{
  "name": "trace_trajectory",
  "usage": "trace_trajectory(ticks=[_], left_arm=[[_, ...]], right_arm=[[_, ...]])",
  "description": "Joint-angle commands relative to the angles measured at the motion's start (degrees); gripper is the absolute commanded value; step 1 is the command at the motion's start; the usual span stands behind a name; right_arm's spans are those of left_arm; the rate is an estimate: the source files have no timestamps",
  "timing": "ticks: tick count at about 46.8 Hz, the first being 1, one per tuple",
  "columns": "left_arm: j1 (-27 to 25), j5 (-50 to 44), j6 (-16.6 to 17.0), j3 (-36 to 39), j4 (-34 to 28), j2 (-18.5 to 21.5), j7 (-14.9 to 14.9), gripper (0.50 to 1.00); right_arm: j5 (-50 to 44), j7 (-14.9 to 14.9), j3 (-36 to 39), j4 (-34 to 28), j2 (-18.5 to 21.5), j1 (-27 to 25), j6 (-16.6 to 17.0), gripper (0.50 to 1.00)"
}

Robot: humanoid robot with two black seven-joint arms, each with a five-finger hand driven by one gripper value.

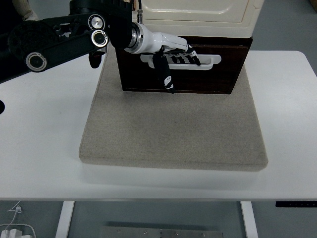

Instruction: Open the drawer under the combination cabinet

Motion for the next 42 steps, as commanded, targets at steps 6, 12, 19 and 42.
trace_trajectory(ticks=[6, 12, 19, 42], left_arm=[[-0.01, -0.17, -0.75, -0.18, -0.58, 0.29, -0.01, 0.960], [-0.10, -0.26, -1.28, -0.27, -0.76, 0.55, -0.01, 0.960], [-0.19, -0.44, -1.54, -0.27, -1.37, 0.90, -0.01, 0.960], [-0.37, -1.32, -2.86, -0.89, -3.92, 2.39, -0.01, 0.962]], right_arm=[[0.00, 0.00, 0.00, 0.00, 0.00, 0.00, 0.00, 0.928], [0.00, 0.00, 0.00, 0.00, 0.00, 0.00, 0.00, 0.928], [0.00, 0.00, 0.00, 0.00, 0.00, 0.00, 0.00, 0.928], [0.00, 0.00, 0.00, 0.00, 0.00, 0.00, 0.00, 0.928]])
